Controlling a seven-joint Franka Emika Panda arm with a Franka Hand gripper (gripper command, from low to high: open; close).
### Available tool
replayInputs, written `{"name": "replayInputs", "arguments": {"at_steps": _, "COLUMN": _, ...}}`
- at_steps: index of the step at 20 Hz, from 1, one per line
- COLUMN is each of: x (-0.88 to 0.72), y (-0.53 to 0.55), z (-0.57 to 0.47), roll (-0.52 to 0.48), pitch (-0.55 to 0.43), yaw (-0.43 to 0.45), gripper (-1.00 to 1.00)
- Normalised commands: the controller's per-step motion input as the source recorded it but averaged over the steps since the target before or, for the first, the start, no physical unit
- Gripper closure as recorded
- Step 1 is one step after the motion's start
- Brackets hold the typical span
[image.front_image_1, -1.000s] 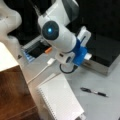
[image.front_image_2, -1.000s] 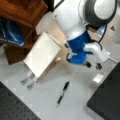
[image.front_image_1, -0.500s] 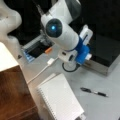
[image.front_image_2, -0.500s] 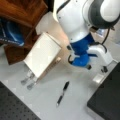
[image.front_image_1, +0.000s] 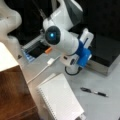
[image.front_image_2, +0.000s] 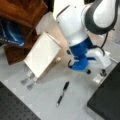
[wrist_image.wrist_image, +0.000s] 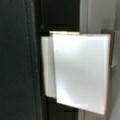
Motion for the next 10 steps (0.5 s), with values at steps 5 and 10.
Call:
{"name": "replayInputs", "arguments": {"at_steps": 5, "x": -0.02, "y": -0.04, "z": -0.16, "roll": 0.197, "pitch": -0.128, "yaw": -0.103, "gripper": -1.00}}
{"name": "replayInputs", "arguments": {"at_steps": 10, "x": -0.02, "y": 0.04, "z": -0.23, "roll": 0.172, "pitch": -0.144, "yaw": -0.124, "gripper": -1.00}}
